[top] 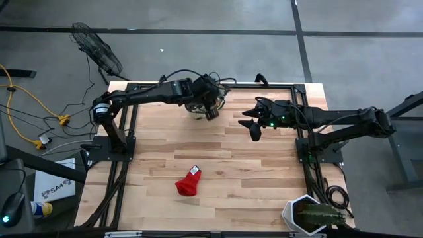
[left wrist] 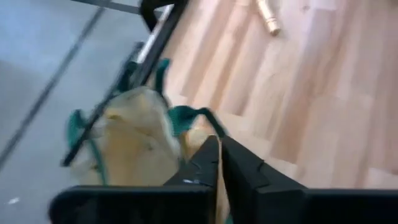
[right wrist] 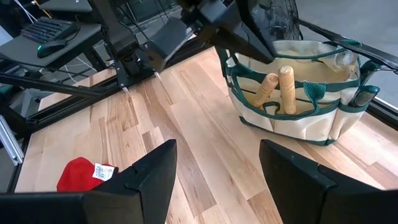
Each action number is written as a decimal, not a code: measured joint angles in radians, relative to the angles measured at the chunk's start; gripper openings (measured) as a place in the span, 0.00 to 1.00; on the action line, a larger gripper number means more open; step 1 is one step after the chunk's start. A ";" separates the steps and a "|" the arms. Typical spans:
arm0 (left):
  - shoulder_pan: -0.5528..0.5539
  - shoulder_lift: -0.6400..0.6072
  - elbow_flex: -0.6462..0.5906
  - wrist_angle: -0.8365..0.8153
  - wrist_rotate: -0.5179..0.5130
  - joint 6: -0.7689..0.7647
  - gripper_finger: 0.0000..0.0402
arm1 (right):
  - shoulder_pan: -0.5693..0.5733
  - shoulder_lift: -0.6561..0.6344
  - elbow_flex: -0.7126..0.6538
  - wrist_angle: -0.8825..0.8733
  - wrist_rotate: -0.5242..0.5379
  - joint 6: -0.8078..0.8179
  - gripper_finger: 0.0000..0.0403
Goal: Pick & Place Garden tools in Gardening bag
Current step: Put the red gloves into the white gardening bag
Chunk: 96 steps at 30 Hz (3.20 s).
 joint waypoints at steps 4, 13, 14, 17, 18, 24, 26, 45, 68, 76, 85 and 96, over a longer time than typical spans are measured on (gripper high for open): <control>-0.001 0.003 0.002 0.018 0.010 -0.022 0.02 | 0.000 0.000 0.000 -0.003 0.012 0.000 0.55; -0.001 0.036 0.002 0.011 0.021 -0.024 0.00 | 0.000 0.000 0.000 -0.016 0.049 0.000 0.55; -0.001 0.036 0.002 0.009 0.021 -0.024 0.00 | 0.000 0.000 0.000 -0.016 0.049 0.000 0.55; 0.000 0.038 0.002 0.001 0.016 -0.023 0.00 | 0.000 0.000 0.000 -0.020 0.049 0.000 0.55; -0.001 0.040 0.002 -0.007 0.001 -0.023 0.00 | 0.000 0.000 0.000 -0.020 0.049 0.000 0.55; 0.000 0.042 0.002 -0.065 -0.033 -0.021 0.00 | 0.000 0.000 0.000 -0.020 0.049 0.000 0.55; 0.000 0.042 0.002 -0.074 -0.046 -0.021 0.00 | 0.000 0.000 0.000 -0.020 0.049 0.000 0.55; -0.001 -0.026 0.001 -0.160 -0.069 -0.080 0.00 | 0.000 0.000 0.000 -0.049 0.049 0.026 0.55; -0.130 -0.128 0.002 -0.500 -0.036 -0.326 0.00 | 0.000 0.000 0.000 -0.049 0.049 0.018 0.55; -0.222 -0.129 0.001 -0.637 -0.045 -0.470 0.00 | 0.000 0.000 0.000 -0.049 0.045 0.018 0.55; -0.321 -0.128 0.001 -0.671 -0.072 -0.570 0.01 | 0.000 0.000 0.000 -0.049 0.045 0.032 0.55; -0.420 -0.127 -0.121 -0.660 -0.019 -0.665 0.08 | 0.000 0.000 0.000 -0.057 0.042 0.117 0.55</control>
